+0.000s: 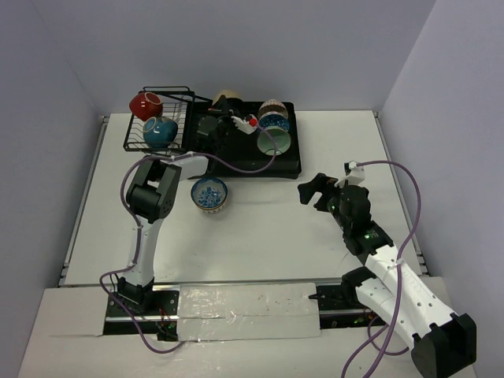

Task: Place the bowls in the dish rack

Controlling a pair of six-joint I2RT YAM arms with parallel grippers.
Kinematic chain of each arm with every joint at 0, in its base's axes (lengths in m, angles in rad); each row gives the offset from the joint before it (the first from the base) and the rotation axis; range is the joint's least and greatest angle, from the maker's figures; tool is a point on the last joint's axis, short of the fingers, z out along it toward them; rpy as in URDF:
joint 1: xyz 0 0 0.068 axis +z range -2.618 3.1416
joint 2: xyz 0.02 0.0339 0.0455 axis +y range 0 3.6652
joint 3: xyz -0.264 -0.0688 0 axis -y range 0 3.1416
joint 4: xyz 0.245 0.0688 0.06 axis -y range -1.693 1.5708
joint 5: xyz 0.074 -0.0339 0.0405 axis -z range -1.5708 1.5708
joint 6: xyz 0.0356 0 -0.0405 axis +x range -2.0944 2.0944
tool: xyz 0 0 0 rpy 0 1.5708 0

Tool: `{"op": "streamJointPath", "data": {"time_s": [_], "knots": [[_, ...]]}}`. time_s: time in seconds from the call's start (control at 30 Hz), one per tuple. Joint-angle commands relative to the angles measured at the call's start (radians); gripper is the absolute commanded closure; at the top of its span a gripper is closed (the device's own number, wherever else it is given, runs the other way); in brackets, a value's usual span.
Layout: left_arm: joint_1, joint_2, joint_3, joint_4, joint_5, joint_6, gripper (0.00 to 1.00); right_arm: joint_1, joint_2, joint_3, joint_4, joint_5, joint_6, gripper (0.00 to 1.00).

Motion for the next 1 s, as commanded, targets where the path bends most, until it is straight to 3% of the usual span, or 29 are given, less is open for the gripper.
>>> {"op": "streamJointPath", "data": {"time_s": [0.0,0.43,0.97], "knots": [[-0.003,0.019,0.061,0.197,0.100,0.067,1.00,0.009,-0.016,-0.014,0.039,-0.006,-0.009,0.02],[0.004,0.132,0.116,0.212,0.170,0.079,1.00,0.024,-0.017,-0.025,0.071,-0.009,-0.014,0.03],[0.009,0.209,0.193,0.226,0.135,0.113,1.00,0.030,-0.016,-0.030,0.076,-0.015,-0.015,0.03]]}}
